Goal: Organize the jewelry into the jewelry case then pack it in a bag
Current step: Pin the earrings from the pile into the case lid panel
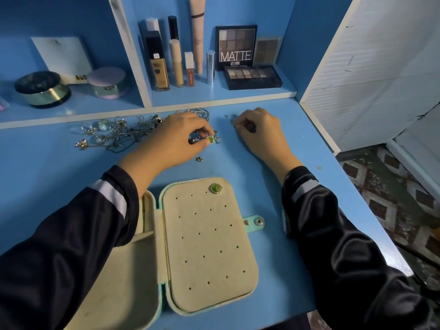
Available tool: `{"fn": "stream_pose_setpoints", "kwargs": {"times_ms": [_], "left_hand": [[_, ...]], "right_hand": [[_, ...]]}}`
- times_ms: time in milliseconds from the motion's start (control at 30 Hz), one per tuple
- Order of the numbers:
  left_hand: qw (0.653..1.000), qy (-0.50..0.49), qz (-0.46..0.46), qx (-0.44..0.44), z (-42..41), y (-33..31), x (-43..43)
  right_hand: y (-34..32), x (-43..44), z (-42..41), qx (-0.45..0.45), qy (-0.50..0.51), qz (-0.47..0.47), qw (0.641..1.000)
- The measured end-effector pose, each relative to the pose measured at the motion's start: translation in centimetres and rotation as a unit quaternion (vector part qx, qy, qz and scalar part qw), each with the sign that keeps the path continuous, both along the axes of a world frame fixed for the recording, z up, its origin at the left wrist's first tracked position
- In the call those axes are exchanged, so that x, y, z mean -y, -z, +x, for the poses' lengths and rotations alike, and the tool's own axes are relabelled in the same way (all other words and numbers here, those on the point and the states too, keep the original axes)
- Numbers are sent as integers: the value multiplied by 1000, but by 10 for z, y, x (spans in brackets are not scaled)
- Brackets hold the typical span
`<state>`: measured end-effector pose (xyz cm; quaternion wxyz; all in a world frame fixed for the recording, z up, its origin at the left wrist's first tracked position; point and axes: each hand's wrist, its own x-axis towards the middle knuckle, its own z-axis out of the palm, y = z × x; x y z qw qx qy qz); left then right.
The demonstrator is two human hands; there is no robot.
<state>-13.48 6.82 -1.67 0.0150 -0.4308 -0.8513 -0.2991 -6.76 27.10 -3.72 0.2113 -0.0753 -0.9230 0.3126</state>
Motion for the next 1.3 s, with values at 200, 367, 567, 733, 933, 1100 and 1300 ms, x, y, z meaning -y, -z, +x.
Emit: {"fn": "stream_pose_setpoints", "kwargs": {"times_ms": [200,367,567,733,933,1100,1300], "left_hand": [[1000,1,0,11,3,-1,-1],[1000,-1,-7,16,1,1,-1],[1000,5,-9,14,1,2,-1],[999,10,-11,29,0,2,1],[999,14,-11,37,-1,1,2],[999,10,6,43,-1,1,1],[998,-5,15,62,-2,2,1]], "right_hand": [[-1,-3,1,26,1,-23,999],[0,-4,0,36,-4,-23,999],[-3,-8,1,48,-5,-24,999],[-5,-12,4,56,-10,-50,997],[-5,-16,4,50,-4,-75,996],[-5,-13,4,45,-23,-64,997],[-4,-13,4,36,-23,-57,997]]}}
